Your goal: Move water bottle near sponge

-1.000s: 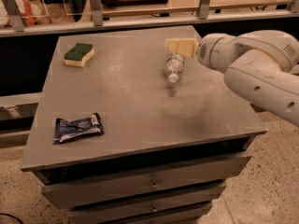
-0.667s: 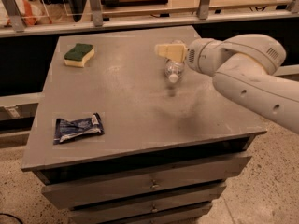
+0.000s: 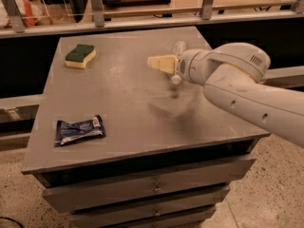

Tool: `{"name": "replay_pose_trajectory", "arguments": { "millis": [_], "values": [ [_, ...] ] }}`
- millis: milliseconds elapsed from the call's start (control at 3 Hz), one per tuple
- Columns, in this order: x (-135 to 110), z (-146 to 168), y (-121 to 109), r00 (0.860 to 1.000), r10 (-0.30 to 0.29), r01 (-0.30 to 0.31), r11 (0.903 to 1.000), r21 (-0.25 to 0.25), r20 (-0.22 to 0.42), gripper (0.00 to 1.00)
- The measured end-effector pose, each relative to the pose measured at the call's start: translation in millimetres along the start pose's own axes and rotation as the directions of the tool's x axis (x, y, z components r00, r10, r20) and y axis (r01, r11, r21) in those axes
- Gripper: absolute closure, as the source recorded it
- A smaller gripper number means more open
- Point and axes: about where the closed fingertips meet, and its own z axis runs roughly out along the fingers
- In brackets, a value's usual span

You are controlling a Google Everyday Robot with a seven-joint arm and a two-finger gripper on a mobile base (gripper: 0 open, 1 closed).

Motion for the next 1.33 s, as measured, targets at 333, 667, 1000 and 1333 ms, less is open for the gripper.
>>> {"name": "replay_pose_trajectory", "arguments": {
  "millis": [333, 667, 1000, 1333],
  "values": [
    [9, 3, 4, 1.0, -0.02, 0.02, 0.9997, 0.011, -0.018, 0.0],
    [17, 6, 5, 0.999, -0.038, 0.039, 0.9989, 0.028, -0.03, 0.0],
    [22, 9, 8, 0.997, -0.067, 0.069, 0.997, 0.037, -0.032, 0.18],
    [24, 13, 11, 0.995, -0.095, 0.096, 0.9946, 0.04, -0.023, 0.42]
  ]
}}
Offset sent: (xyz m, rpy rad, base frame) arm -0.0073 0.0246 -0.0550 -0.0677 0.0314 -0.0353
